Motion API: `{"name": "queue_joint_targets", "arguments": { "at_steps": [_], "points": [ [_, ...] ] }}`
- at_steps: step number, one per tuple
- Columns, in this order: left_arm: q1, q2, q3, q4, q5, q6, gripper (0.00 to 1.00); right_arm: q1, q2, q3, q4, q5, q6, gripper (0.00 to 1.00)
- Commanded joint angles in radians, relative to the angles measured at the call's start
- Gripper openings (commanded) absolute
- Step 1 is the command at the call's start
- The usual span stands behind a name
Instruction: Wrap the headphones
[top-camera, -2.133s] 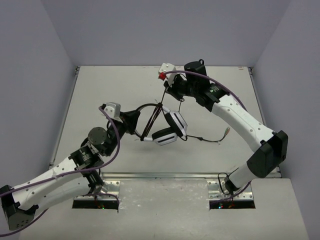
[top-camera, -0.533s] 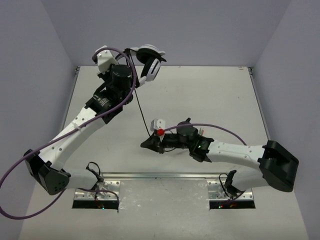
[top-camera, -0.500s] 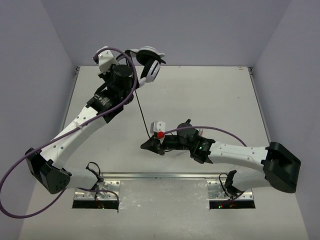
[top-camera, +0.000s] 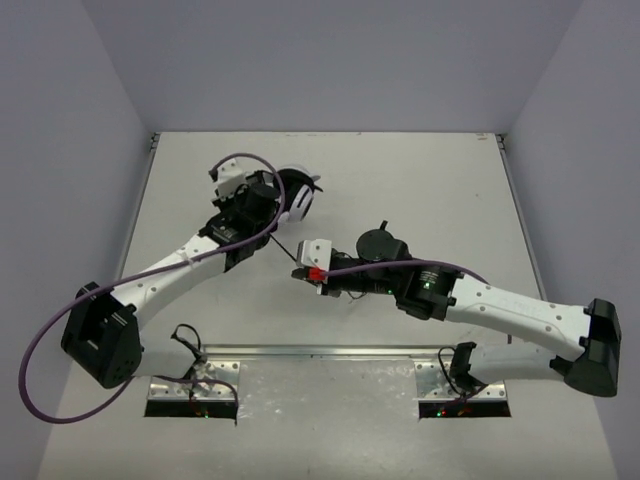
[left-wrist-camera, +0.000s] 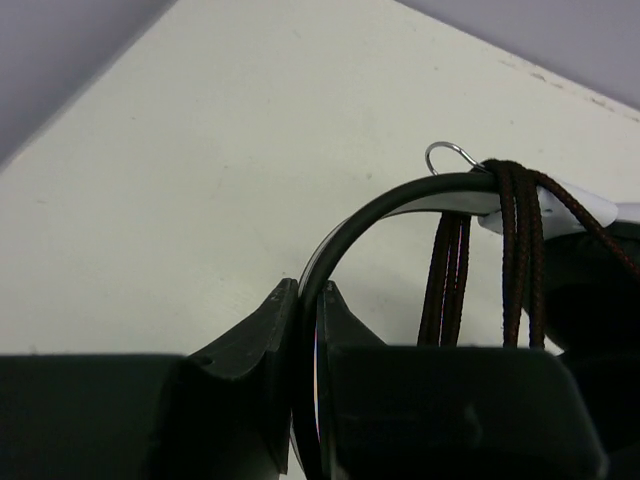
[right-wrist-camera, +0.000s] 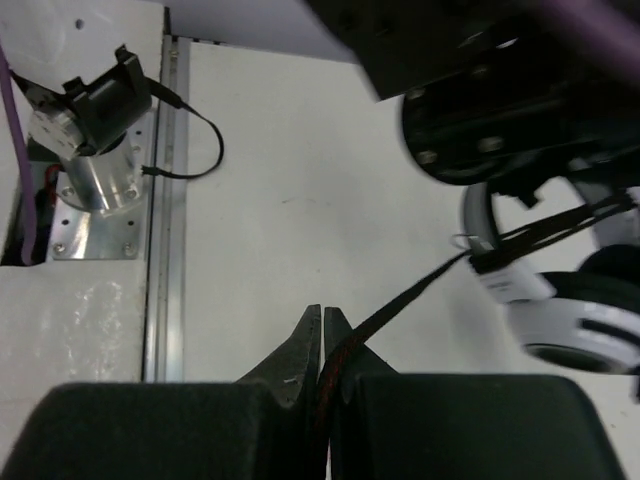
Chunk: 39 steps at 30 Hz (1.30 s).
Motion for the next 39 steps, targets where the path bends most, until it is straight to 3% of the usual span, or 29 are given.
{"name": "queue_joint_targets", "arguments": {
  "at_steps": [1,2,6,11,18,21,28,33,37,39],
  "points": [
    [0.012,-0.131,-0.208,0.332,0.135,0.017,0.0,0.012,-0.002,0.122,-0.163,0.094,-0.144,0.01],
    [0.009,-0.183,-0.252,0.431,0.175,0.062,0.01,0.012,0.005,0.14,-0.203,0.117,-0.166,0.01],
    [0.001,-0.297,-0.407,0.569,0.34,0.152,0.0,0.0,0.044,0.208,-0.252,0.255,-0.293,0.01],
    [-0.074,-0.38,-0.553,0.701,0.411,0.319,0.0,-0.035,0.13,0.387,-0.313,0.392,-0.396,0.01],
    [-0.223,-0.491,-0.663,0.715,0.431,0.399,0.0,-0.211,0.248,0.61,-0.359,0.436,-0.477,0.01],
    [-0.247,-0.586,-0.705,0.701,0.474,0.389,0.0,-0.273,0.289,0.628,-0.343,0.464,-0.523,0.02],
    [-0.29,-0.78,-0.685,0.612,0.557,0.39,0.0,-0.425,0.334,0.625,-0.291,0.418,-0.535,0.02],
    [-0.339,-0.827,-0.632,0.593,0.631,0.399,0.0,-0.497,0.43,0.662,-0.281,0.45,-0.546,0.02],
    [-0.372,-0.78,-0.553,0.549,0.691,0.407,0.0,-0.523,0.466,0.653,-0.197,0.481,-0.51,0.07],
    [-0.387,-0.728,-0.53,0.526,0.709,0.413,0.0,-0.523,0.486,0.659,-0.204,0.469,-0.502,0.05]
  ]
}}
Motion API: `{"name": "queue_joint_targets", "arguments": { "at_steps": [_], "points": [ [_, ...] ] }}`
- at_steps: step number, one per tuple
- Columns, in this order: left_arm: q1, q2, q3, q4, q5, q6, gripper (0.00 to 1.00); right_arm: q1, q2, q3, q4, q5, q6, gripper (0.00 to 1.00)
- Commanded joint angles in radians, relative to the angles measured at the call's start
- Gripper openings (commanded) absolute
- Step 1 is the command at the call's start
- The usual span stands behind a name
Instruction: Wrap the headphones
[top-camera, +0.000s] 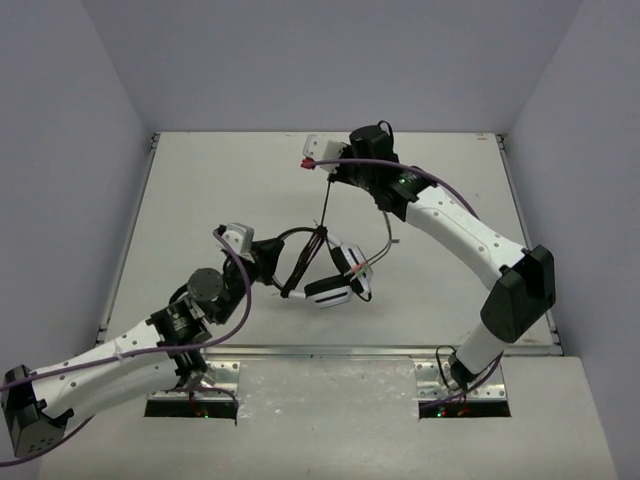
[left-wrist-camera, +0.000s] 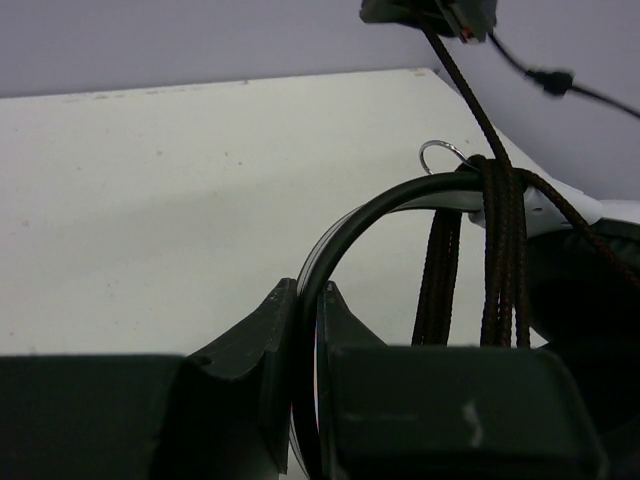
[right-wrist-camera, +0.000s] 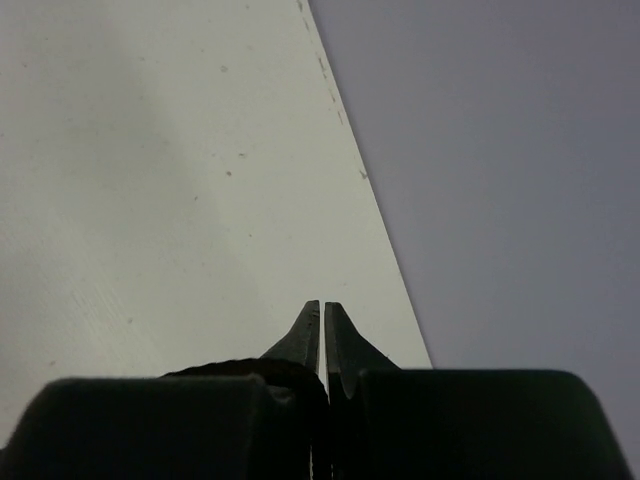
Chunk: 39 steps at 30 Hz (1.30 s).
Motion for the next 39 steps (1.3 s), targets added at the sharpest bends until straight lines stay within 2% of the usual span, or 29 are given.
{"name": "queue_joint_targets", "arguments": {
  "at_steps": [1,6,10,15,19,21,24,28,30,32,36,39],
  "points": [
    [-0.055,0.048,0.095,0.015,0.108,-0.014,0.0,-0.042,0.018,0.07,0.139,0.069,0.038,0.02],
    [-0.065,-0.01,0.108,0.019,0.034,-0.03,0.0,-0.082,0.032,0.012,0.141,-0.005,0.124,0.01],
    [-0.065,-0.052,0.162,-0.017,-0.091,-0.028,0.0,-0.105,-0.003,-0.074,0.193,-0.097,0.214,0.01],
    [-0.065,-0.067,0.208,-0.007,-0.031,-0.036,0.0,-0.105,0.0,-0.123,0.21,-0.189,0.329,0.01],
    [-0.065,-0.07,0.247,0.058,0.003,-0.073,0.0,-0.105,0.004,-0.189,0.242,-0.391,0.466,0.02],
    [-0.065,-0.064,0.265,0.094,0.002,-0.094,0.0,-0.105,-0.022,-0.244,0.321,-0.549,0.527,0.07],
    [-0.065,-0.052,0.312,0.148,0.006,-0.117,0.0,-0.104,-0.074,-0.369,0.51,-0.724,0.709,0.09],
    [-0.065,-0.003,0.388,0.164,-0.004,-0.137,0.0,-0.104,-0.118,-0.556,0.867,-0.85,0.909,0.13],
    [-0.065,0.015,0.429,0.165,-0.019,-0.145,0.0,-0.098,-0.106,-0.571,0.943,-0.882,1.007,0.13],
    [-0.065,0.046,0.47,0.157,-0.096,-0.157,0.0,-0.079,-0.091,-0.578,1.013,-0.918,1.072,0.13],
    [-0.065,0.1,0.548,0.142,-0.29,-0.174,0.0,-0.044,-0.068,-0.64,1.133,-0.912,1.132,0.11],
    [-0.065,0.15,0.609,0.134,-0.354,-0.174,0.0,-0.012,-0.048,-0.711,1.219,-0.915,1.161,0.12]
  ]
}}
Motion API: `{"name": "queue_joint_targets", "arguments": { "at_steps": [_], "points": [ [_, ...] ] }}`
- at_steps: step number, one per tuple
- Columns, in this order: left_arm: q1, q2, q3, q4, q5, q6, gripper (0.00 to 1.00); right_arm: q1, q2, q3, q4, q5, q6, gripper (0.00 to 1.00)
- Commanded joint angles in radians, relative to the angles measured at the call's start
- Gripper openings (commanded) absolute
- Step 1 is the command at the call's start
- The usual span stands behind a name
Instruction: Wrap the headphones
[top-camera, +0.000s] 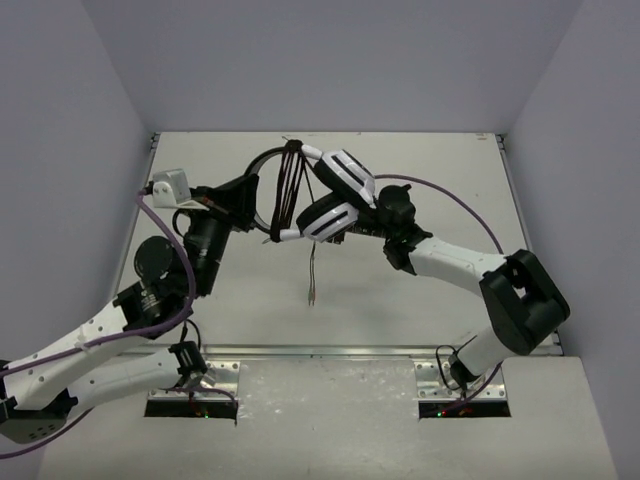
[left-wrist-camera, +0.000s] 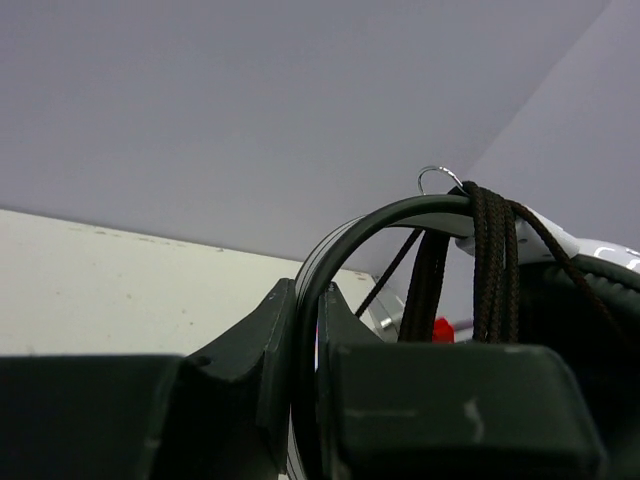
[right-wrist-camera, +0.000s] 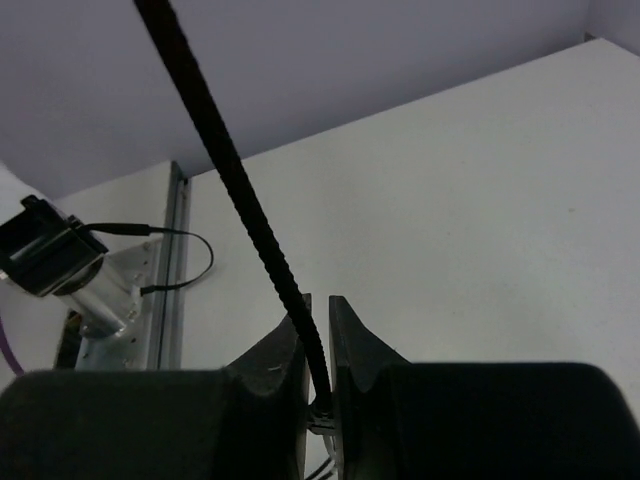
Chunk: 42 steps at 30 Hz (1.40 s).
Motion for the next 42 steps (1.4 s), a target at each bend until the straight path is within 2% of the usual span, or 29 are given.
{"name": "queue_joint_targets", "arguments": {
  "at_steps": [1,5,7,10,21,24,28,35,42],
  "points": [
    [-0.01,0.031,0.118,0.178,-0.133,-0.077,0.0,0.039,0.038,-0.067,0.189,-0.039,0.096,0.12],
    [-0.01,0.074,0.158,0.181,-0.15,-0.074,0.0,0.086,0.038,-0.102,0.259,-0.033,0.116,0.15],
    [-0.01,0.084,0.159,0.181,-0.156,-0.077,0.0,0.094,0.039,-0.109,0.29,-0.03,0.122,0.11],
    [-0.01,0.085,0.147,0.179,-0.168,-0.077,0.0,0.094,0.049,-0.11,0.324,-0.061,0.169,0.18],
    [-0.01,0.062,0.133,0.167,-0.138,-0.087,0.0,0.097,0.075,-0.081,0.441,-0.122,0.262,0.3],
    [-0.01,0.052,0.13,0.166,-0.132,-0.086,0.0,0.097,0.076,-0.057,0.386,-0.12,0.242,0.31],
    [-0.01,0.048,0.142,0.158,-0.122,-0.075,0.0,0.1,0.096,-0.033,0.33,-0.137,0.194,0.38],
    [-0.01,0.042,0.156,0.153,-0.13,-0.057,0.0,0.114,0.112,-0.067,0.28,-0.117,0.139,0.41],
    [-0.01,0.029,0.153,0.149,-0.098,-0.067,0.0,0.151,0.095,-0.043,0.123,0.017,0.016,0.47]
  ]
}}
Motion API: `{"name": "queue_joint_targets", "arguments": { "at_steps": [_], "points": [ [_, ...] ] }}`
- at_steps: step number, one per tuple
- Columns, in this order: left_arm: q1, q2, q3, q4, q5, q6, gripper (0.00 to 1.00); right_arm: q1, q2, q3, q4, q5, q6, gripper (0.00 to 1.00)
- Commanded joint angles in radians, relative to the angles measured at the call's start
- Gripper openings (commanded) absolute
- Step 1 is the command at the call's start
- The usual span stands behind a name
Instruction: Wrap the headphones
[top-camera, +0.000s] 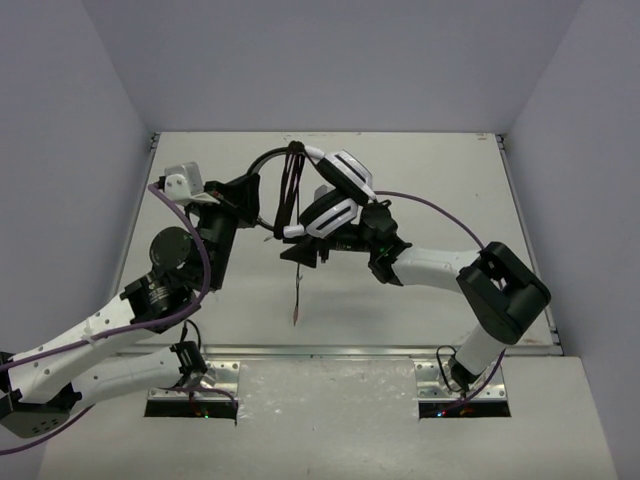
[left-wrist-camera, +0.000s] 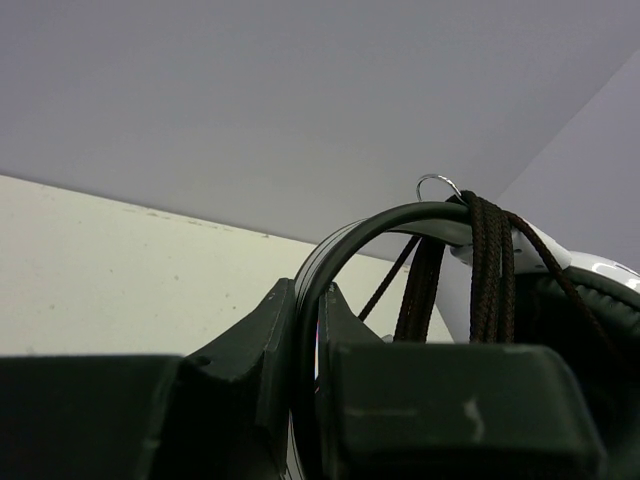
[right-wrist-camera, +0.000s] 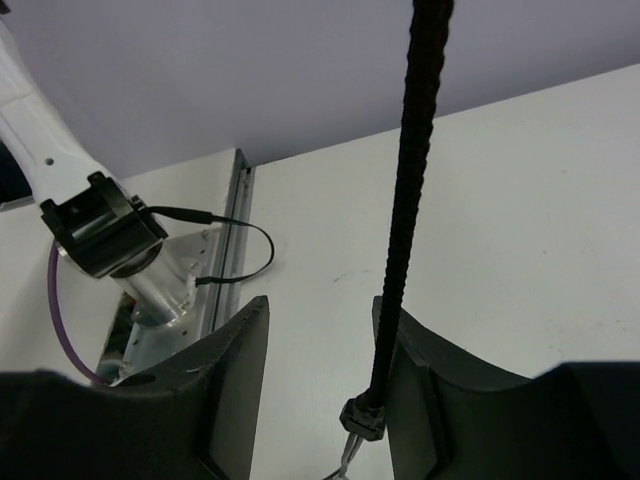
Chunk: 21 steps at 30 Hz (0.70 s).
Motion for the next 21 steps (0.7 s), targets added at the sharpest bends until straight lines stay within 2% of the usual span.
{"name": "queue_joint_targets", "arguments": {
  "at_steps": [1,4,8,9,11,12,13,15,16,18,21],
  "points": [
    [-0.008,-0.052,0.085,0.215,0.039,-0.076,0.0,0.024,-0.011,0.015,-0.111,0.087,-0.076,0.46],
    [-0.008,-0.07,0.061,0.224,0.044,-0.082,0.0,0.022,-0.037,-0.011,-0.004,0.115,-0.05,0.45],
    [-0.008,-0.094,0.035,0.22,0.062,-0.107,0.0,0.022,-0.072,-0.039,0.035,0.304,-0.056,0.4],
    [-0.008,-0.102,0.033,0.217,0.072,-0.113,0.0,0.022,-0.075,-0.031,0.02,0.408,-0.066,0.26],
    [-0.008,-0.111,0.027,0.217,0.073,-0.115,0.0,0.021,-0.075,-0.021,-0.018,0.467,-0.09,0.04],
    [-0.008,-0.116,0.025,0.218,0.067,-0.113,0.0,0.02,-0.074,-0.01,-0.023,0.434,-0.095,0.01],
    [-0.008,-0.118,0.025,0.218,0.066,-0.105,0.0,0.02,-0.07,-0.004,-0.032,0.394,-0.099,0.02],
    [-0.008,-0.121,0.025,0.227,0.079,-0.095,0.0,0.022,-0.061,0.007,-0.028,0.298,-0.104,0.24],
    [-0.008,-0.119,0.03,0.23,0.087,-0.089,0.0,0.021,-0.058,0.004,0.007,0.243,-0.093,0.28],
    [-0.006,-0.113,0.034,0.229,0.113,-0.089,0.0,0.022,-0.054,0.001,0.032,0.225,-0.08,0.35],
    [-0.008,-0.105,0.041,0.232,0.15,-0.087,0.0,0.021,-0.044,0.038,-0.011,0.25,-0.106,0.37]
  ]
}}
